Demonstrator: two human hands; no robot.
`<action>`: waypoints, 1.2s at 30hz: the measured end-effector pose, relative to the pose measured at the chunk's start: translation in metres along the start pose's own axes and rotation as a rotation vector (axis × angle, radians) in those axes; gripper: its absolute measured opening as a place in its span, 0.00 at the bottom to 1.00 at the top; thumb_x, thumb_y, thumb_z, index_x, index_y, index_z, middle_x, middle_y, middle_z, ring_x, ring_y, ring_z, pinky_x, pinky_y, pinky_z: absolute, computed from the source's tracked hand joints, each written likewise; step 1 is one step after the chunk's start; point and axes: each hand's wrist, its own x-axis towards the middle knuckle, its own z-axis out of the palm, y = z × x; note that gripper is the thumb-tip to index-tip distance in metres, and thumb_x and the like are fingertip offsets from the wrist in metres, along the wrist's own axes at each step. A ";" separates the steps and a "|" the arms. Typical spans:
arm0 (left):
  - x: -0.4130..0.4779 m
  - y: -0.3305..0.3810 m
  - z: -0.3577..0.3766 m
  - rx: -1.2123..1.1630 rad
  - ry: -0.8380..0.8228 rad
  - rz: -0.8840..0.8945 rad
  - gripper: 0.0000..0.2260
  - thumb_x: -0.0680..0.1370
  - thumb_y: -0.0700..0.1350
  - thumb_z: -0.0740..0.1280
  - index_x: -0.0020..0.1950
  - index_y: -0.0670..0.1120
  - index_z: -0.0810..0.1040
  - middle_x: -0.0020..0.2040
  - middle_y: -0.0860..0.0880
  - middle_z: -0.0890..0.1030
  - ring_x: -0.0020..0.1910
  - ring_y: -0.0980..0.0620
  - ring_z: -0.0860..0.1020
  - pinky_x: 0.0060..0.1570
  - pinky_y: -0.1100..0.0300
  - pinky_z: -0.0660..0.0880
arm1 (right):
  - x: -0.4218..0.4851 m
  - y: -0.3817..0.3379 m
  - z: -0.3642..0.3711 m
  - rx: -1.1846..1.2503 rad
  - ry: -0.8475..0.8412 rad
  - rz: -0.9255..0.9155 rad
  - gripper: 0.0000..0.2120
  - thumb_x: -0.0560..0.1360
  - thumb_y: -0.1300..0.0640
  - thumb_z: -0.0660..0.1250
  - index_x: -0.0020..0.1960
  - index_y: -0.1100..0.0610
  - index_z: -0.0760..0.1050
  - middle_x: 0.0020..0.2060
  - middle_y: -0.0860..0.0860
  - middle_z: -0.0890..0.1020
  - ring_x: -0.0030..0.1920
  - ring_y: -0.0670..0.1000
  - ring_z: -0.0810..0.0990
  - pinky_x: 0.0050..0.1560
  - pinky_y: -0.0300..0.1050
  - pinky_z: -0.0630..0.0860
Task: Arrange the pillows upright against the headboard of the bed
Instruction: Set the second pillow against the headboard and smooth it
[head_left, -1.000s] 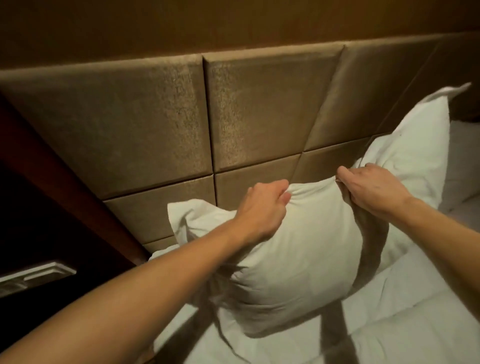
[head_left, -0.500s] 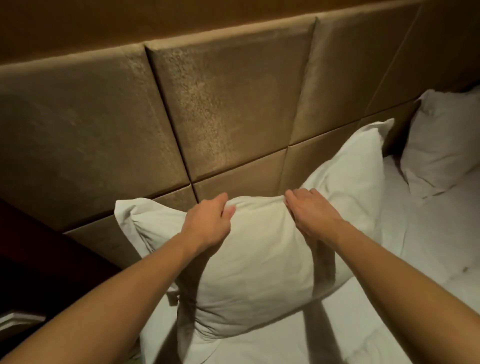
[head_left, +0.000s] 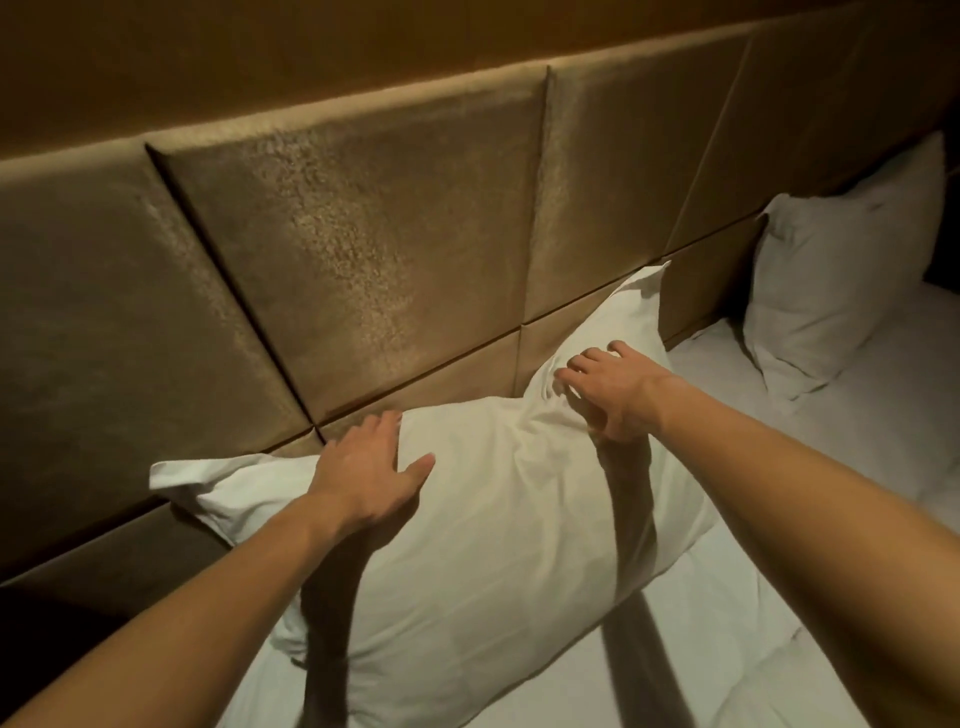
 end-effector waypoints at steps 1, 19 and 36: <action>0.002 0.001 0.002 0.017 0.000 -0.001 0.34 0.77 0.70 0.55 0.75 0.50 0.63 0.70 0.48 0.73 0.66 0.45 0.74 0.67 0.45 0.70 | 0.004 0.000 -0.002 -0.016 -0.017 0.005 0.41 0.69 0.44 0.74 0.76 0.50 0.57 0.72 0.50 0.68 0.71 0.55 0.65 0.73 0.55 0.60; 0.010 0.018 0.005 0.198 -0.087 -0.012 0.13 0.79 0.55 0.66 0.60 0.51 0.73 0.55 0.49 0.82 0.54 0.46 0.80 0.56 0.52 0.75 | 0.030 -0.024 0.002 -0.114 -0.205 0.009 0.15 0.80 0.57 0.63 0.67 0.54 0.71 0.66 0.52 0.75 0.67 0.53 0.73 0.69 0.49 0.63; 0.001 0.045 -0.032 0.043 0.044 0.061 0.05 0.77 0.49 0.66 0.52 0.54 0.73 0.51 0.52 0.82 0.55 0.45 0.79 0.50 0.54 0.73 | -0.036 0.028 -0.056 0.028 -0.110 0.158 0.13 0.78 0.58 0.68 0.62 0.54 0.75 0.58 0.53 0.79 0.55 0.53 0.79 0.59 0.44 0.74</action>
